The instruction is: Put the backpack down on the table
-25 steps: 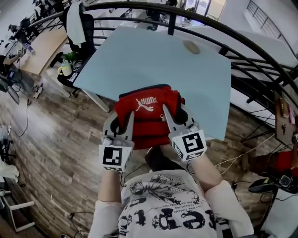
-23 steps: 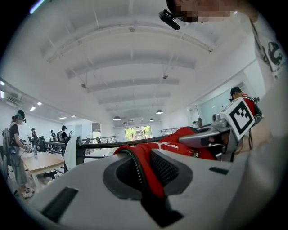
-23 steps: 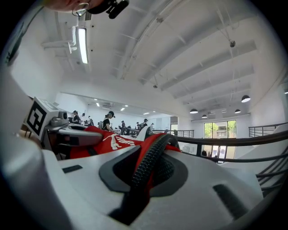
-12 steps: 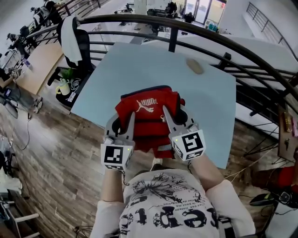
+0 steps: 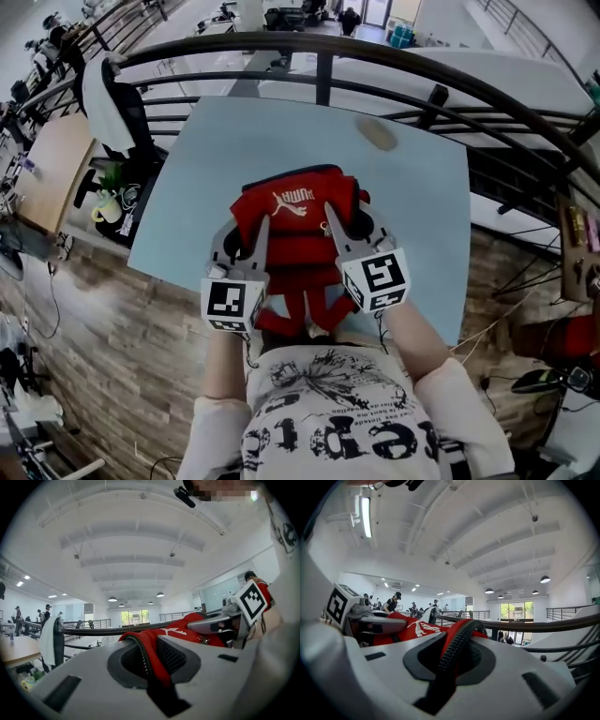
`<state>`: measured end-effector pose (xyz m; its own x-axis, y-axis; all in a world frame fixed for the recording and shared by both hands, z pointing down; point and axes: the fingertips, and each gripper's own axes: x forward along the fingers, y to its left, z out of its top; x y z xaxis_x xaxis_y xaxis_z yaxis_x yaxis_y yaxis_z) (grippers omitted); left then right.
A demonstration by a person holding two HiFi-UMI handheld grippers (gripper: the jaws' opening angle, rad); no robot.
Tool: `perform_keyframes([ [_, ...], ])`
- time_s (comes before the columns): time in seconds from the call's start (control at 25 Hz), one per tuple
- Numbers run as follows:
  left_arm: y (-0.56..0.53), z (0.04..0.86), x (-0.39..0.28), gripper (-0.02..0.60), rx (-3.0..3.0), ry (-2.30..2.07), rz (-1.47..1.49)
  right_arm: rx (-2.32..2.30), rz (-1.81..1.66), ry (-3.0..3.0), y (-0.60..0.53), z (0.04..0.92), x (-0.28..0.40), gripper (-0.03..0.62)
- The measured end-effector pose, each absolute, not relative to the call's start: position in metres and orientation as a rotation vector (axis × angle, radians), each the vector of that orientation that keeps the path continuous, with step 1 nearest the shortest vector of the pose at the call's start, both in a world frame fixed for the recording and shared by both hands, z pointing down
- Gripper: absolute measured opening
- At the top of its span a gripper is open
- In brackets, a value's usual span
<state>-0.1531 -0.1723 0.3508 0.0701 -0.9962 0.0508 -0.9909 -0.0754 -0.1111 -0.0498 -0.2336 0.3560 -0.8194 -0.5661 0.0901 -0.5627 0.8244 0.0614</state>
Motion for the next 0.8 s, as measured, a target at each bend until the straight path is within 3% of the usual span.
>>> perform_keyframes([
  [0.8,-0.365,0.402,-0.223,0.054,-2.592,1.758,-0.216,1.287,0.091,-2.64,-0.392,0.406,-0.103,0.046],
])
